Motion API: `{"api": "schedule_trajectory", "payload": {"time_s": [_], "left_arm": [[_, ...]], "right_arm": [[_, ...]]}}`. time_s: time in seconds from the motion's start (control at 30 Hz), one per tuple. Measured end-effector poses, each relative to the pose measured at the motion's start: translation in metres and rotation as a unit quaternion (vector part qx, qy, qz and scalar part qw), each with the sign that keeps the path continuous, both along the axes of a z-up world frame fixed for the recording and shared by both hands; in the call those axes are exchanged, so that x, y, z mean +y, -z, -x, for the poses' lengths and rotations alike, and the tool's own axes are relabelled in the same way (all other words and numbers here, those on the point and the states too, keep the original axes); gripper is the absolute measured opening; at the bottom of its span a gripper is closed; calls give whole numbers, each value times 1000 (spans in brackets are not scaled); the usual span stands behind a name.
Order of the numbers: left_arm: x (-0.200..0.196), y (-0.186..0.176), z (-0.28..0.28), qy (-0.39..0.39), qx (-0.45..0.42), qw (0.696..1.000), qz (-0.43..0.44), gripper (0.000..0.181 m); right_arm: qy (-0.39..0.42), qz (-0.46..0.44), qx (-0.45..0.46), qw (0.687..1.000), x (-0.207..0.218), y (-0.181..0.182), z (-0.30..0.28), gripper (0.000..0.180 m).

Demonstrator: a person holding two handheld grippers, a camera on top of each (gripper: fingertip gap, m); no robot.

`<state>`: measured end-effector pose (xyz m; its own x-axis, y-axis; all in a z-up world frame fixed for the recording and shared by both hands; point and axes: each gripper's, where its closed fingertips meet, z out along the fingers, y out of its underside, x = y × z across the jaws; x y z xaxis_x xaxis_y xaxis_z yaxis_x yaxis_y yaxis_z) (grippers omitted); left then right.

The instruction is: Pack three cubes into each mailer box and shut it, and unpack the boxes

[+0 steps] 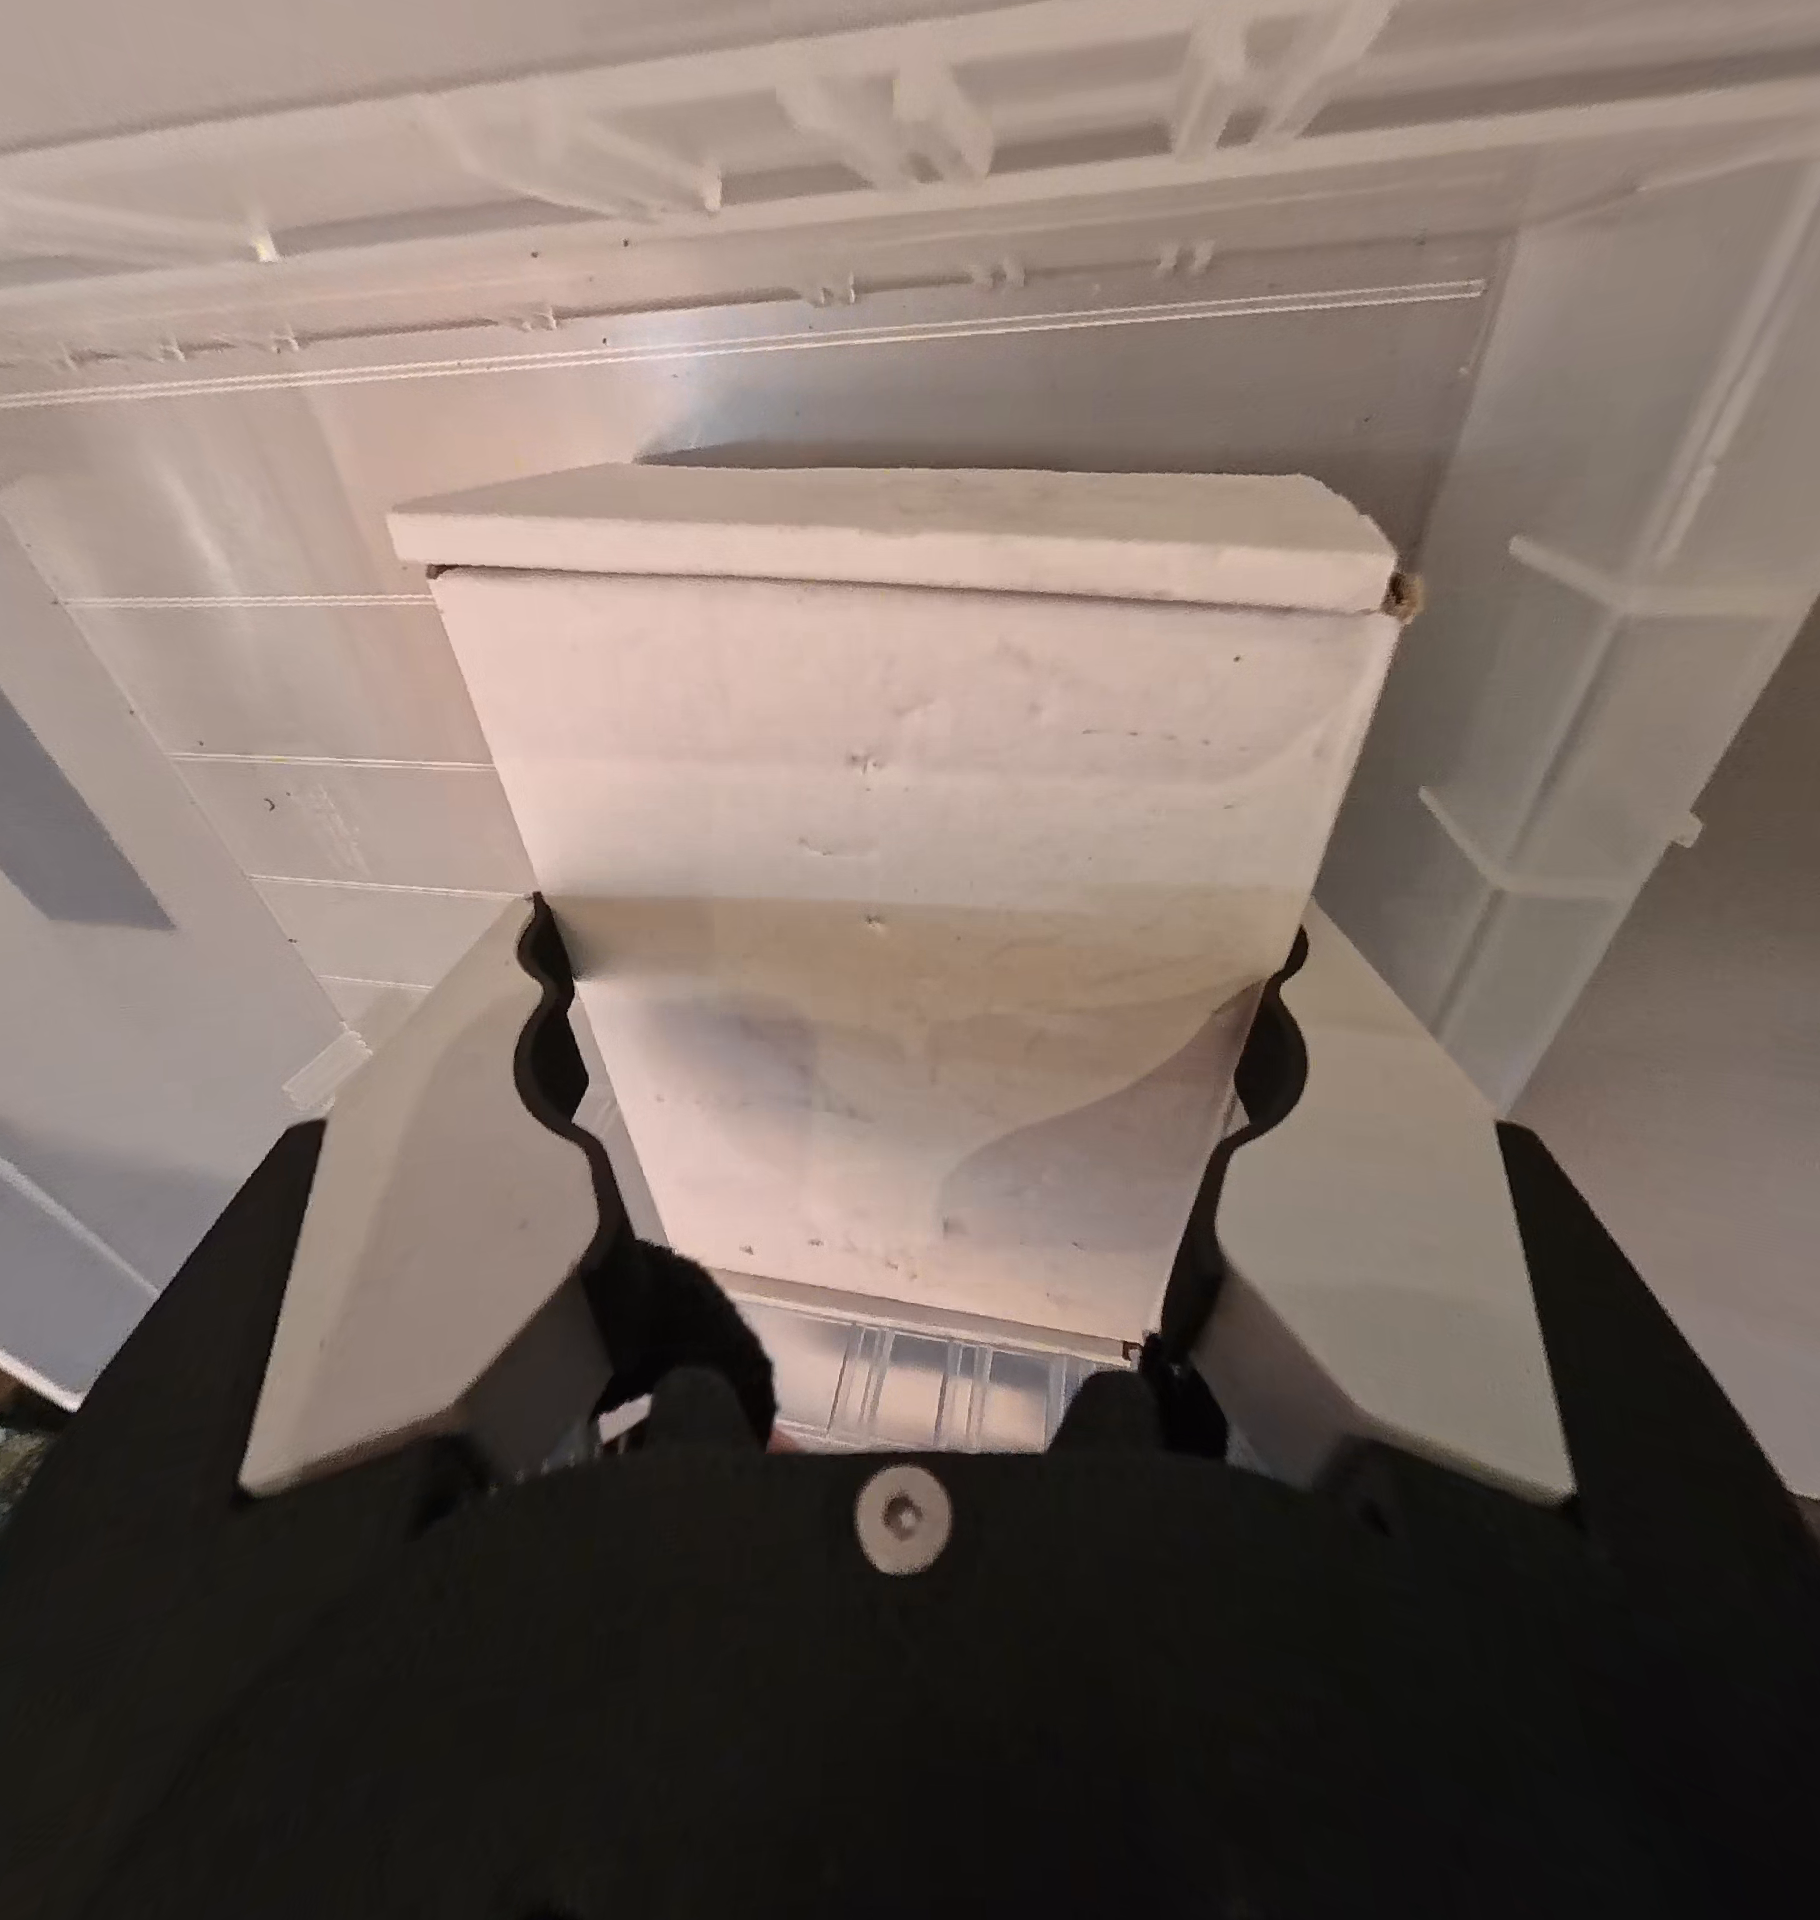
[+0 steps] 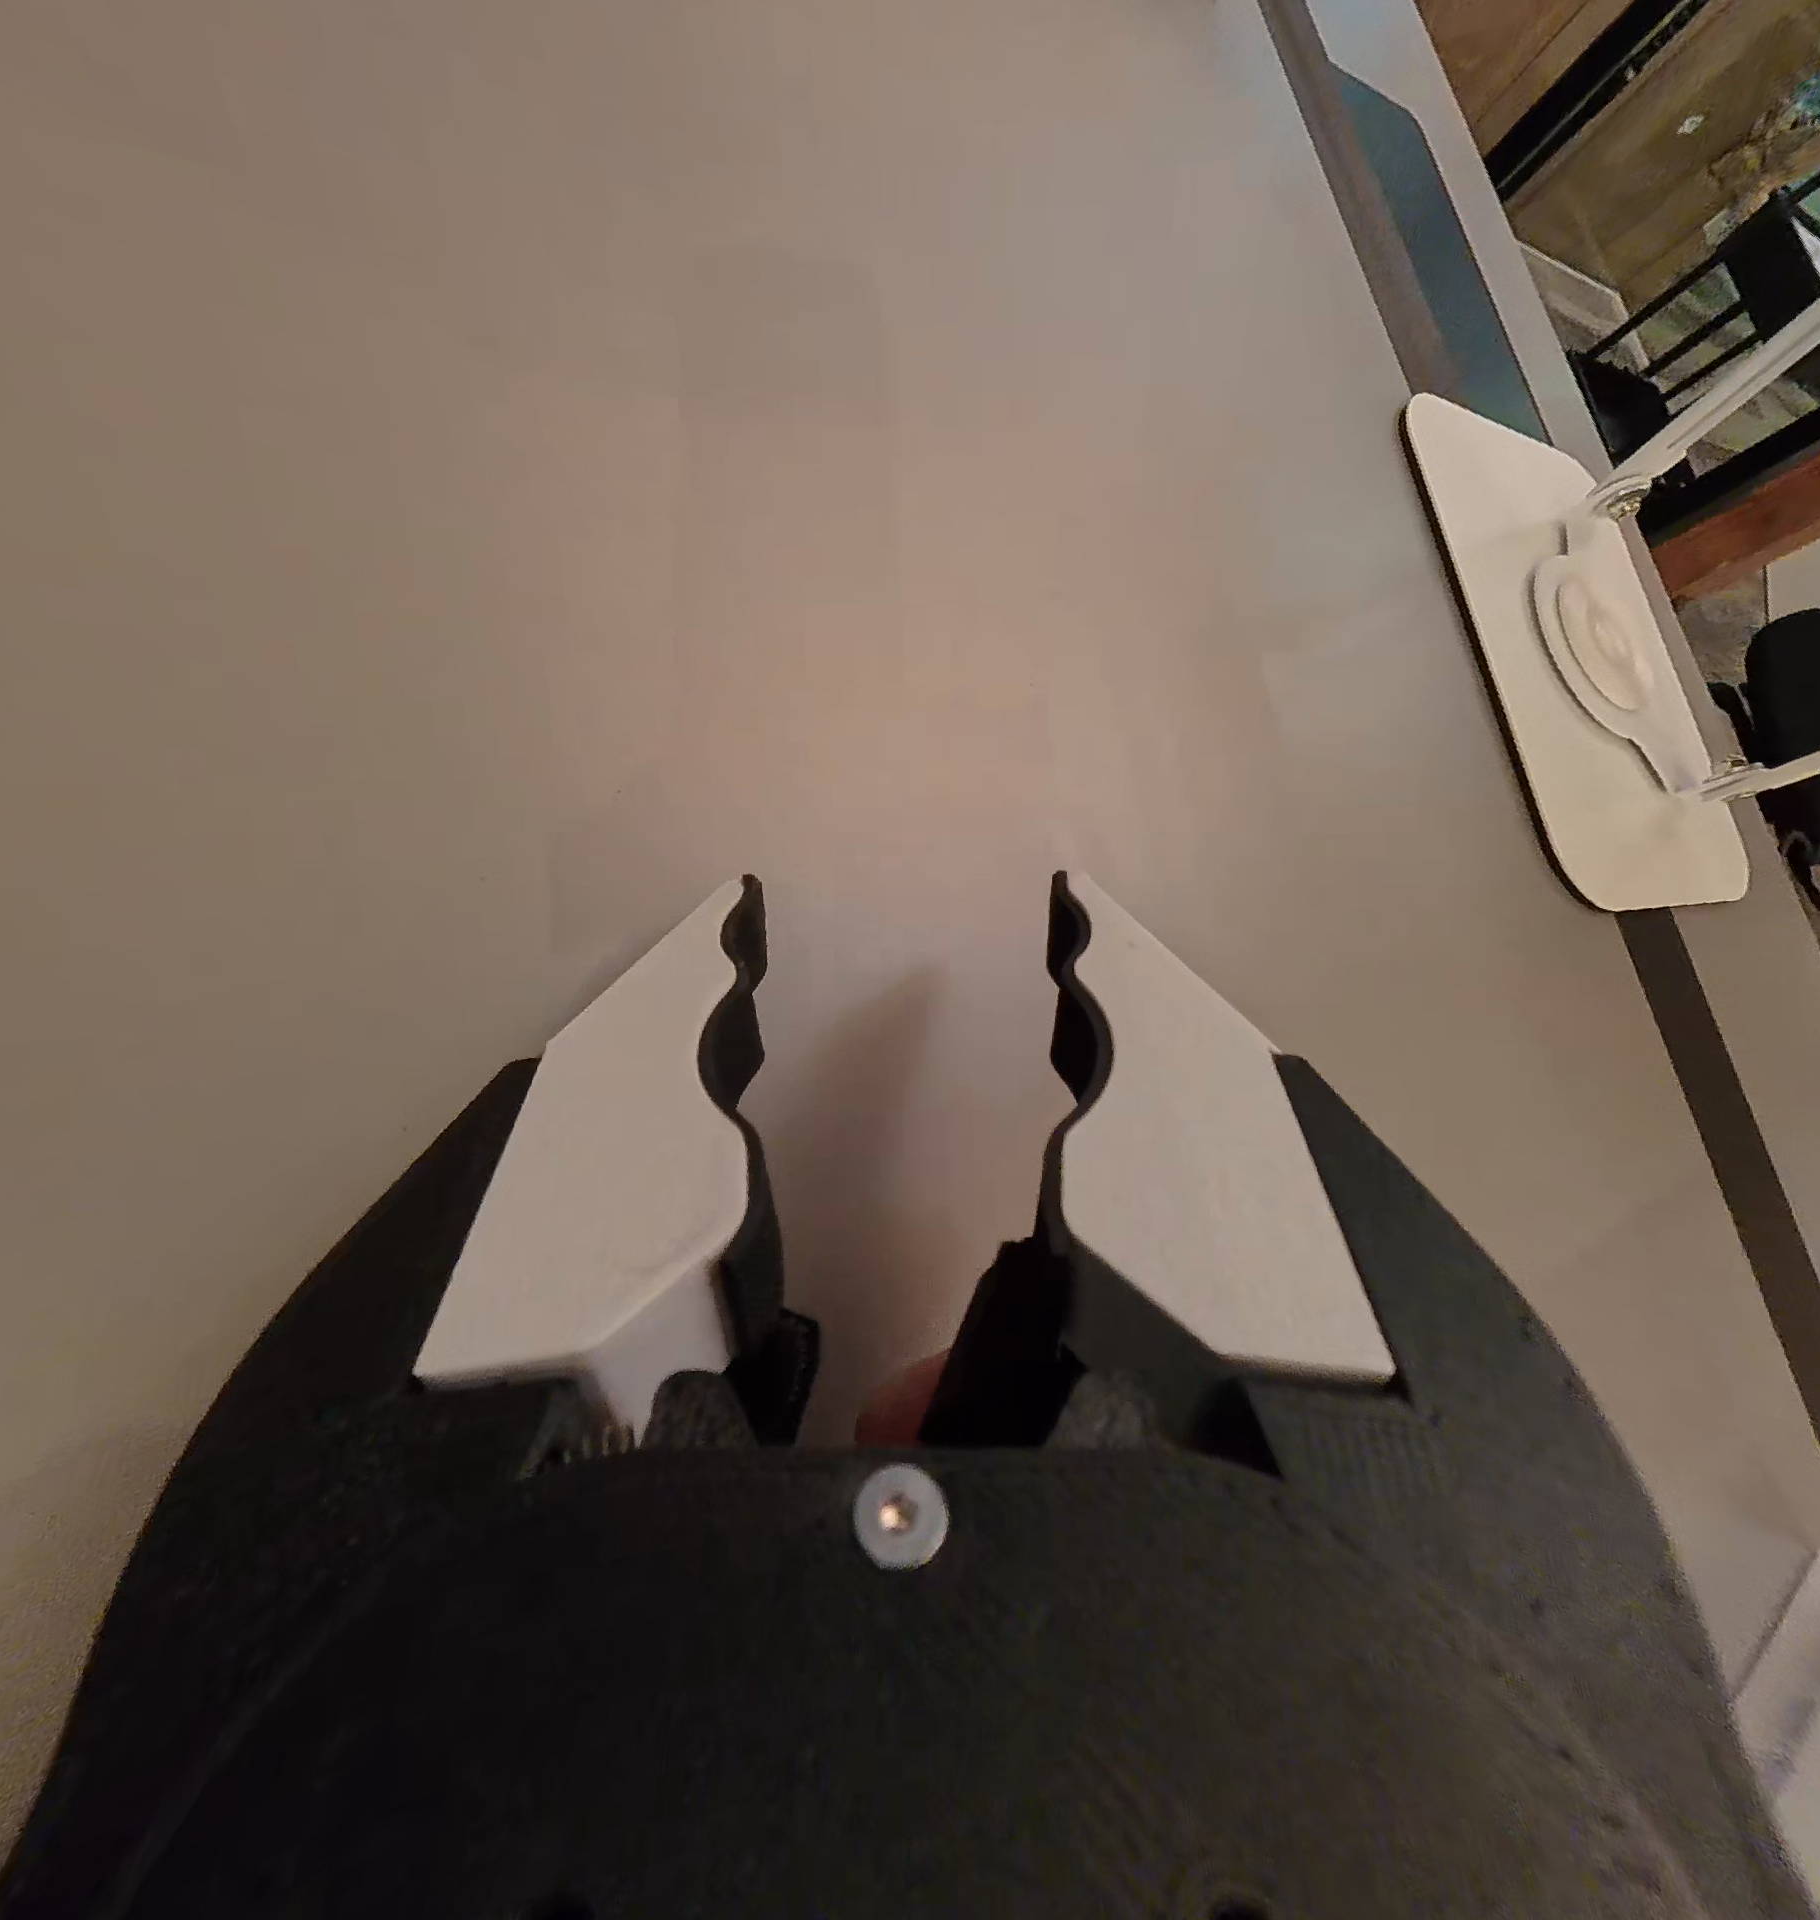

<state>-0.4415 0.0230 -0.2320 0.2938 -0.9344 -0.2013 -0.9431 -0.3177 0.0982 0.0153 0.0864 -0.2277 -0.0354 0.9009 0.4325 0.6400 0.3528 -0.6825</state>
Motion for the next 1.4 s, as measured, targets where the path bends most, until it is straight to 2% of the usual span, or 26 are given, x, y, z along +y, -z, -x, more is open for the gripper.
{"api": "schedule_trajectory", "payload": {"time_s": [0.23,0.37,0.47,0.57,0.67,0.8,0.97,1.17,1.3,1.4], "left_arm": [[10,-16,8,-28,2,999,-31,127],[21,-49,8,-45,-12,996,-70,126],[31,-88,0,-47,-19,992,-114,125],[37,-129,-30,-41,-74,986,-145,126],[39,-160,-64,-14,-78,984,-159,126],[44,-173,-115,24,-88,986,-143,126],[53,-154,-205,77,-92,989,-91,125],[53,-67,-313,126,-105,986,6,126],[49,-8,-348,108,-98,987,63,125],[59,-5,-372,63,-116,989,62,125]], "right_arm": [[-4,-16,4,1000,1,-1,0,51],[-3,-14,9,1000,1,0,0,51],[-1,-23,6,1000,3,-1,-1,52],[9,-35,1,999,7,-2,-4,54],[11,-38,0,999,8,-3,-5,54],[15,-45,-1,999,9,-5,-7,55],[24,-54,16,998,13,-17,-11,55],[14,-94,55,994,4,-44,-10,60],[-16,-148,103,983,-18,-70,2,62],[-34,-179,81,980,-27,-66,8,64]]}}
